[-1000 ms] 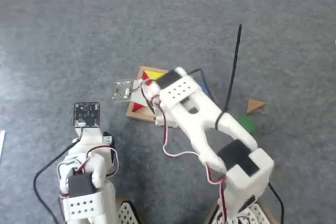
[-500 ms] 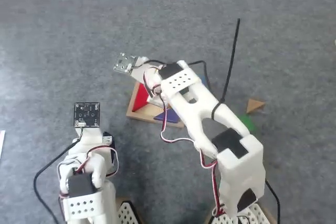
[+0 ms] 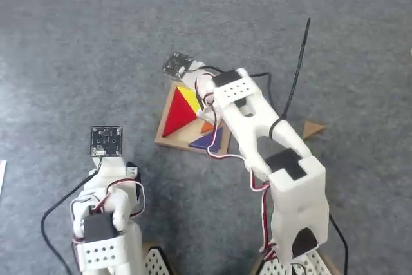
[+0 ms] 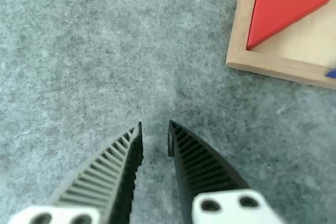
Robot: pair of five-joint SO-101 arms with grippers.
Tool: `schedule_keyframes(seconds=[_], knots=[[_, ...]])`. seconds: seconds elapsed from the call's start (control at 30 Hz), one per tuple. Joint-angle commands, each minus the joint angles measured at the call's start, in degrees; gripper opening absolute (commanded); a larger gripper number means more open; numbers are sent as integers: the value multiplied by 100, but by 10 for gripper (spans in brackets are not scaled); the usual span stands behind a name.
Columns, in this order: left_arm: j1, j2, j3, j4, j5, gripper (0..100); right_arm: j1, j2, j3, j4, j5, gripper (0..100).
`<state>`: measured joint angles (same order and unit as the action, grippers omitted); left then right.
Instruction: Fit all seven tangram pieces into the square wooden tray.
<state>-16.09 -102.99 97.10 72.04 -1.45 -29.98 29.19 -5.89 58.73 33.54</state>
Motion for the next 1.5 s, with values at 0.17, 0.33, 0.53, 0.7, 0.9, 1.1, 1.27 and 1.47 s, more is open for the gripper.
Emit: schedule_keyframes(seconds=[0.17, 0.33, 0.53, 0.7, 0.9, 1.1, 1.27, 1.47], knots=[[18, -105, -66, 18, 0, 81, 365, 224, -747, 92, -62, 47], [18, -105, -66, 18, 0, 81, 514, 224, -774, 119, -62, 47], [18, -105, -66, 18, 0, 81, 444, 4, -958, 514, -97, 47], [18, -105, -66, 18, 0, 81, 418, -365, -932, 637, -105, 47], [18, -105, -66, 18, 0, 81, 259, -848, -914, 1270, -88, 47], [18, -105, -66, 18, 0, 81, -233, -1305, -466, 1552, -53, 47], [18, -105, -66, 18, 0, 81, -901, -2026, 765, 1525, 88, 47], [18, -105, -66, 18, 0, 81, -1182, -2897, 2031, 892, 149, 47]])
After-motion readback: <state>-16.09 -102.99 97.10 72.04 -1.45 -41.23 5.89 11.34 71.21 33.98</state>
